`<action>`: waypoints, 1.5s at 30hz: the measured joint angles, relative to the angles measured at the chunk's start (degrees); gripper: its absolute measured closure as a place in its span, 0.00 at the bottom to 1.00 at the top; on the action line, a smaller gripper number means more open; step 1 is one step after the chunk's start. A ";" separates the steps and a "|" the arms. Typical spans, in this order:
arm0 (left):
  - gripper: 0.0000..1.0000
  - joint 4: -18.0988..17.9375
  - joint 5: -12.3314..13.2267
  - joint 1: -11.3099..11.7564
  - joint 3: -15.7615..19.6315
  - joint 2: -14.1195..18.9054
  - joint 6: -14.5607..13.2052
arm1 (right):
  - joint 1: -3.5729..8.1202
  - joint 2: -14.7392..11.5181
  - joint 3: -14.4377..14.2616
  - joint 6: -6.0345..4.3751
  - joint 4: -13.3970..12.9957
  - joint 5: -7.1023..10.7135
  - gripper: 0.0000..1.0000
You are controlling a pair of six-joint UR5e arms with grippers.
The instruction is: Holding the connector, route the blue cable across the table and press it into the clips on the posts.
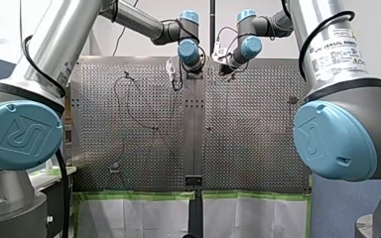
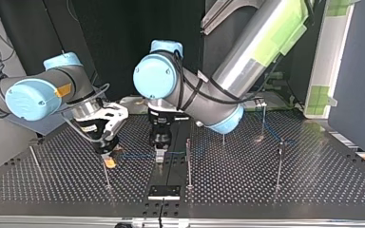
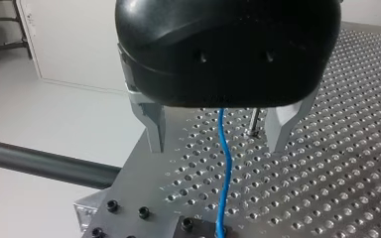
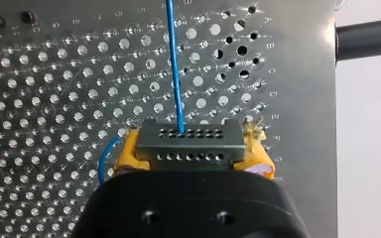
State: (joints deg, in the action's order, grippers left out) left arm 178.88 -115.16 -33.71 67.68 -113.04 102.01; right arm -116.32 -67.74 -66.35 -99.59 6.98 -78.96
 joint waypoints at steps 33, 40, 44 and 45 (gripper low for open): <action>1.00 6.79 -4.37 -0.24 -7.96 -6.15 -0.53 | 0.00 0.02 0.01 -0.18 0.11 0.21 1.00; 1.00 6.87 -5.91 -0.29 -5.42 -6.09 0.00 | -0.21 0.02 -0.07 -0.18 0.25 0.21 1.00; 1.00 6.50 -7.18 -0.42 -3.94 -5.68 0.26 | -0.51 0.02 -0.39 -0.18 0.36 0.16 1.00; 1.00 6.08 -7.40 -0.48 -3.39 -5.30 0.31 | -0.60 0.01 -0.67 -0.16 0.37 0.14 1.00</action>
State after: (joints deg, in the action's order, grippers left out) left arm 184.96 -122.56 -34.18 64.29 -118.35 102.32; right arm -116.92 -67.73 -67.01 -99.75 7.36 -78.82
